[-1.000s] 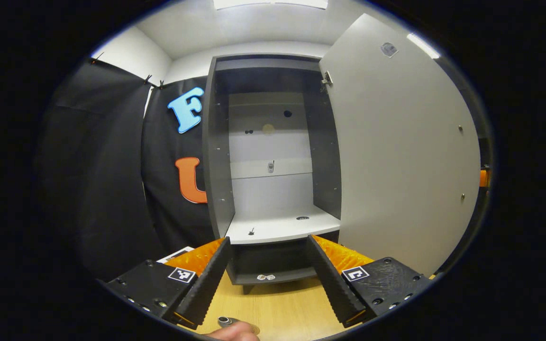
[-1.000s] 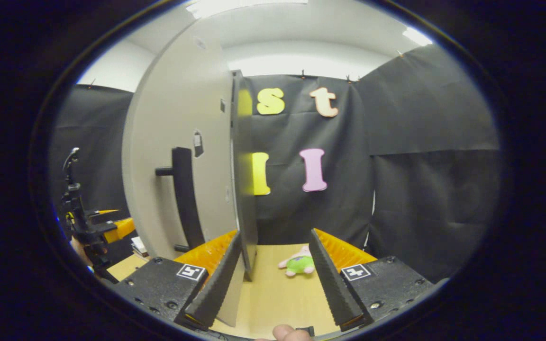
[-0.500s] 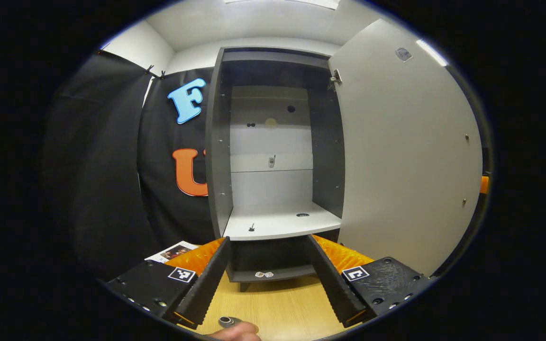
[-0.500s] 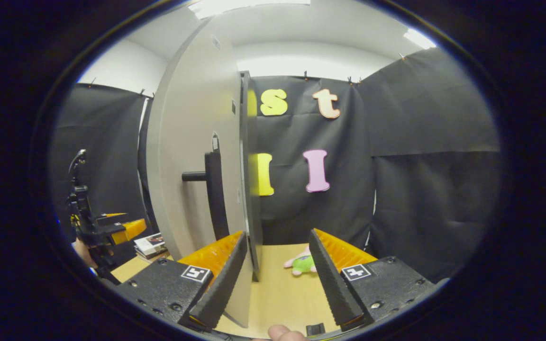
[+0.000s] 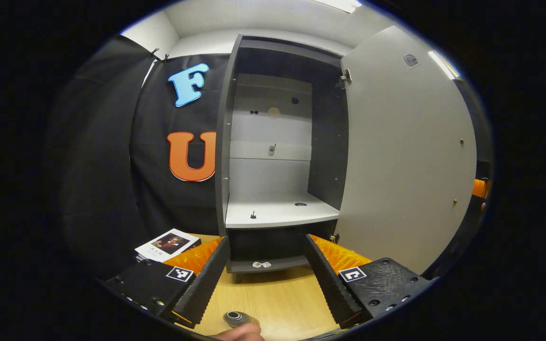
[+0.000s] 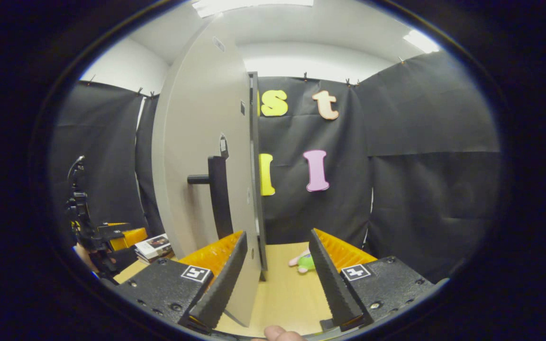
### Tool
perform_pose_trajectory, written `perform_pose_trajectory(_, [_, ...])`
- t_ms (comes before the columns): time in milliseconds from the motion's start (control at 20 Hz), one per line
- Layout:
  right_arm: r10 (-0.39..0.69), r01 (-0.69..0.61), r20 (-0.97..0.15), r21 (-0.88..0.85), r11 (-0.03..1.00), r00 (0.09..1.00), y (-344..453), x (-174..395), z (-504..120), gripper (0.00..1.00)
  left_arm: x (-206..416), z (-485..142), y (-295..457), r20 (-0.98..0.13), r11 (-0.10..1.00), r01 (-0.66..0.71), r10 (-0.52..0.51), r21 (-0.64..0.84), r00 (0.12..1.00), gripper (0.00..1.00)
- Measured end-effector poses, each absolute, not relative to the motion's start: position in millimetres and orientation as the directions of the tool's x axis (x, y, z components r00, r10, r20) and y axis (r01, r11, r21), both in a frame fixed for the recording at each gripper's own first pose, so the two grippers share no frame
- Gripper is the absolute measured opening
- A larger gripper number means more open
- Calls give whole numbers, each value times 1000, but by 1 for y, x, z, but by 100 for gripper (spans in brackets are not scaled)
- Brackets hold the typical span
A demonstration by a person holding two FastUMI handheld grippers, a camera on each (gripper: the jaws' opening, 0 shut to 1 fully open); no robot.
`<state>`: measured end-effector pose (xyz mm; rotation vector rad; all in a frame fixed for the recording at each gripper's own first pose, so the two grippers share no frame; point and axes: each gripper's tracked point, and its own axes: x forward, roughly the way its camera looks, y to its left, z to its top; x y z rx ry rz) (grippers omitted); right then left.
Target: Open the cabinet door with the right hand, grasp the bottle in the cabinet with the left hand and place it on the coaster, then close the cabinet door with the right hand.
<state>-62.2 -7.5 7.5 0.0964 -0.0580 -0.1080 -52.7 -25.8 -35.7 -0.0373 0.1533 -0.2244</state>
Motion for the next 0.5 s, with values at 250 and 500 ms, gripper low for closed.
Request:
perform_pose_trajectory(250, [-72, 66, 54, 112, 991, 996, 22, -58, 10, 86, -60, -37, 3, -149, 977, 207, -213, -55, 966, 95])
perform_pose_trajectory(500, [-24, 21, 58, 65, 998, 998, 54, -50, 13, 86, -69, -46, 33, -168, 984, 160, -170, -72, 971, 96])
